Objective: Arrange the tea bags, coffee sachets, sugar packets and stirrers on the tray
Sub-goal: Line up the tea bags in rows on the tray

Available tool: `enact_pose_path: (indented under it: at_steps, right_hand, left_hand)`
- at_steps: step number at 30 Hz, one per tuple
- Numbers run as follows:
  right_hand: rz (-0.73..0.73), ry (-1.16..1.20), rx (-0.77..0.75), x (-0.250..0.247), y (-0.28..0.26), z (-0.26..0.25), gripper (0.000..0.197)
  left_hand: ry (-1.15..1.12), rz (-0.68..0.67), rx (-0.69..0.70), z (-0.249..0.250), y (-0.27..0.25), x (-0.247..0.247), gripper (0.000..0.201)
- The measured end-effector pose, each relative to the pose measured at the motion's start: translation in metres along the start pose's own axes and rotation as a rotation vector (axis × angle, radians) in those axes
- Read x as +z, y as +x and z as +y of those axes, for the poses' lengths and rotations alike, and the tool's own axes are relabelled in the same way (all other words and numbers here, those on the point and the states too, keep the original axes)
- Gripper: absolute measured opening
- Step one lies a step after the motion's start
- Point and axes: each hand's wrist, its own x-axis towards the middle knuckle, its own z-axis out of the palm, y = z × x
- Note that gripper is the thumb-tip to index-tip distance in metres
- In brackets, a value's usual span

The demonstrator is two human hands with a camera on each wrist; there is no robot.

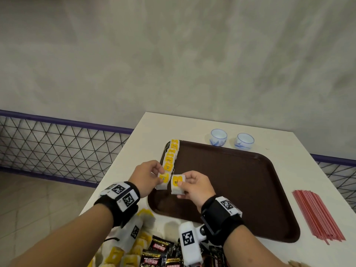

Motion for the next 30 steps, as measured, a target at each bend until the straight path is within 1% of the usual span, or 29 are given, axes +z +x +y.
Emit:
enact_pose_path:
  at_steps: [5, 8, 12, 15, 17, 20, 22, 24, 28, 30]
  right_hand:
    - [0.029, -0.137, 0.041, -0.006, 0.017, 0.006, 0.020]
    - [0.052, -0.209, 0.071, -0.007, 0.027, 0.007, 0.022]
    - [0.092, -0.390, 0.007, -0.003, 0.040, 0.012, 0.025]
    - [0.099, -0.395, -0.009, 0.005, 0.044, 0.011, 0.027]
    - [0.078, -0.371, 0.001, 0.012, 0.048, 0.010, 0.026]
    - [0.069, -0.362, 0.017, 0.023, 0.052, 0.007, 0.025]
    - [0.072, -0.351, 0.025, 0.030, 0.054, 0.007, 0.027]
    - [0.088, -0.349, 0.035, 0.036, 0.055, 0.005, 0.030]
    - [0.145, -0.420, 0.012, 0.045, 0.053, 0.007, 0.033]
    - [0.144, -0.431, 0.008, 0.047, 0.049, 0.008, 0.034]
  left_hand:
    - [0.086, -0.031, -0.040, -0.003, 0.032, 0.017, 0.031]
    - [0.184, -0.046, -0.043, -0.004, 0.047, 0.018, 0.034]
    - [0.299, -0.071, -0.035, -0.009, 0.057, 0.018, 0.034]
    - [0.278, -0.036, 0.008, -0.013, 0.059, 0.015, 0.037]
    - [0.237, 0.004, 0.040, -0.014, 0.057, 0.008, 0.038]
    - [0.176, 0.064, 0.057, -0.013, 0.046, -0.011, 0.031]
    - [0.161, 0.069, 0.059, -0.015, 0.032, -0.027, 0.028]
    - [0.186, -0.003, 0.051, -0.019, 0.013, -0.043, 0.026]
    - [0.346, -0.320, 0.036, -0.031, -0.031, -0.055, 0.021]
    - [0.474, -0.415, 0.047, -0.035, -0.048, -0.049, 0.025]
